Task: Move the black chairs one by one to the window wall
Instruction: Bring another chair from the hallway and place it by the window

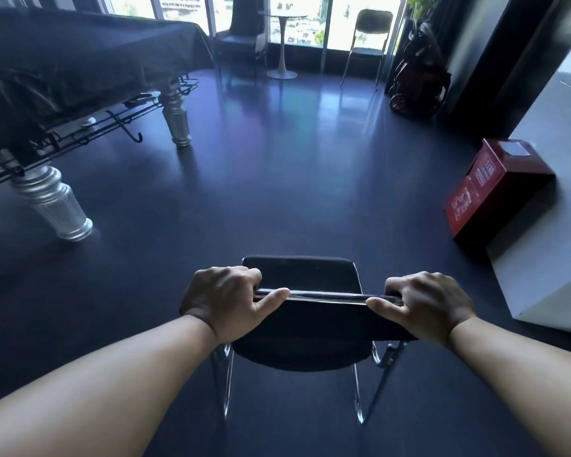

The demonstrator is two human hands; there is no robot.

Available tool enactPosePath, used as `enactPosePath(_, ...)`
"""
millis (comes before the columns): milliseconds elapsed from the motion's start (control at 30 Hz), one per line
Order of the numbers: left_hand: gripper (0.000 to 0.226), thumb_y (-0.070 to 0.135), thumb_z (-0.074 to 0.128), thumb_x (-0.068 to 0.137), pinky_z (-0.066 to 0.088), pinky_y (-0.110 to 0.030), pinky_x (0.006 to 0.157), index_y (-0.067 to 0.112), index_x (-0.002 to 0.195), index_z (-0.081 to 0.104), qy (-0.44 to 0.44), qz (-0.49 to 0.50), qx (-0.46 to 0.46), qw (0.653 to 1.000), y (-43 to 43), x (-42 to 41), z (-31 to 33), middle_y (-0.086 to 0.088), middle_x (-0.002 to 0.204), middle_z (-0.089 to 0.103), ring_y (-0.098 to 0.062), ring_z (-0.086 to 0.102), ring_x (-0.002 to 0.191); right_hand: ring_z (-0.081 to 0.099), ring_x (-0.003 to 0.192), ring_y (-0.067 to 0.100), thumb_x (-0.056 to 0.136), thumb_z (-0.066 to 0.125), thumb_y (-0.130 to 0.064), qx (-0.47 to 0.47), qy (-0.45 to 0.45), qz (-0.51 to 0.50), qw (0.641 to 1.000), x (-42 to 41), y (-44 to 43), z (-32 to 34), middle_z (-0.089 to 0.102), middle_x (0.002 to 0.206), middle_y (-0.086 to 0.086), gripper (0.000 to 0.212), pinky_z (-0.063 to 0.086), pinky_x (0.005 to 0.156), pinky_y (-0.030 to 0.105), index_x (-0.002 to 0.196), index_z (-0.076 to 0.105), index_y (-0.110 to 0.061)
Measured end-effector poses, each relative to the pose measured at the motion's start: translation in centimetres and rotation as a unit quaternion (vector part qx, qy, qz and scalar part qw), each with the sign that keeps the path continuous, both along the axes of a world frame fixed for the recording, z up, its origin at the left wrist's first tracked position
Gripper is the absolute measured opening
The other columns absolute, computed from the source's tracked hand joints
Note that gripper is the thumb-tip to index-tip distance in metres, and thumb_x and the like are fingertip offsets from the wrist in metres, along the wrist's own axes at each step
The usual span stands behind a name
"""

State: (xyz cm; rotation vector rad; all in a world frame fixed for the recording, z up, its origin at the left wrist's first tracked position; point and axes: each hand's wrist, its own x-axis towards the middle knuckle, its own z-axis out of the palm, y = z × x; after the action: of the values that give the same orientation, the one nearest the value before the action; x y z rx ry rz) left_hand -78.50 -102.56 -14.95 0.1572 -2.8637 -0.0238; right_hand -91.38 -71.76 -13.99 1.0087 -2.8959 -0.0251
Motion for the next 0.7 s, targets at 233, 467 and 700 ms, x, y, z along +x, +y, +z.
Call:
enactPosePath(233,0.073,0.085,0.009,0.075,0.031,-0.032,0.061,0.020,0.064,0.039,-0.004,0.005,0.003,1.000,-3.2,-10.5,0.3,0.007,0.067,0.055,-0.021,0.060,0.073,0.063,0.084,0.023,0.069,0.014,-0.092,-0.018,-0.012,0.005,1.000,-10.4,-3.4,0.1,0.068,0.082,-0.006,0.080,0.037,0.067,0.033,0.079,0.059,-0.027)
enactPosePath(467,0.073,0.084,0.008,0.076,0.031,-0.032,0.061,0.019,0.064,0.039,0.005,0.012,-0.020,1.000,-6.5,-19.8,0.1,0.007,0.064,0.053,-0.023,0.053,0.067,0.060,0.081,0.024,0.073,0.017,-0.090,-0.016,-0.002,0.007,1.000,-19.7,-6.9,0.1,0.066,0.080,-0.006,0.080,0.038,0.068,0.033,0.082,0.063,-0.025)
enactPosePath(700,0.076,0.084,0.008,0.077,0.034,-0.031,0.060,0.018,0.064,0.042,0.028,0.008,-0.035,0.999,-10.1,-28.4,-0.2,0.005,0.062,0.056,-0.023,0.047,0.063,0.052,0.076,0.026,0.078,0.022,-0.087,-0.017,0.005,0.006,1.000,-28.0,-10.3,0.2,0.059,0.073,-0.005,0.073,0.037,0.068,0.034,0.075,0.058,-0.024)
